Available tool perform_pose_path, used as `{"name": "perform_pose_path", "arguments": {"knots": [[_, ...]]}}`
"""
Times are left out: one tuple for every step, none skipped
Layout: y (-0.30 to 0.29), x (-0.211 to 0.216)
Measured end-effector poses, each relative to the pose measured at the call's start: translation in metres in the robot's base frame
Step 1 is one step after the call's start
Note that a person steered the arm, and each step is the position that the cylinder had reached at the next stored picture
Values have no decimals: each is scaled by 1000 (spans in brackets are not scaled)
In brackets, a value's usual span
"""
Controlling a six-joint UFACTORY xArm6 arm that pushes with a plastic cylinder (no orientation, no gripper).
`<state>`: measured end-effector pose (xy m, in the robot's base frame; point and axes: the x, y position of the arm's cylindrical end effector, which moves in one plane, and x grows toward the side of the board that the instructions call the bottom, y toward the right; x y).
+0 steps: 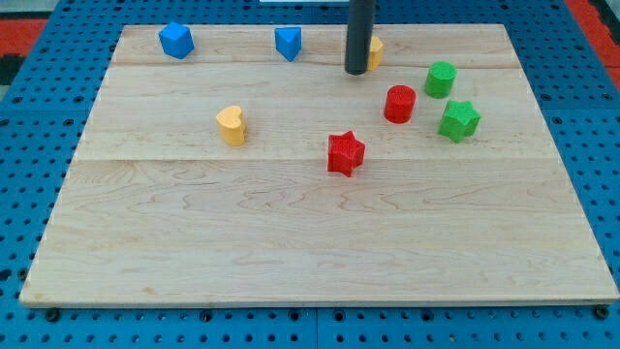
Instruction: Move the green star closer to the red star
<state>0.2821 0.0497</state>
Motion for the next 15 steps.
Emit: {"name": "perform_pose_path", "arguments": {"knots": [[8,-23],[81,-42],[136,-42],[149,-36],[216,-37],[225,-37],[219,-37],[214,-37],[210,-37],[185,-33],[172,-2],[158,67],[129,137],[113,179],[35,179]]}}
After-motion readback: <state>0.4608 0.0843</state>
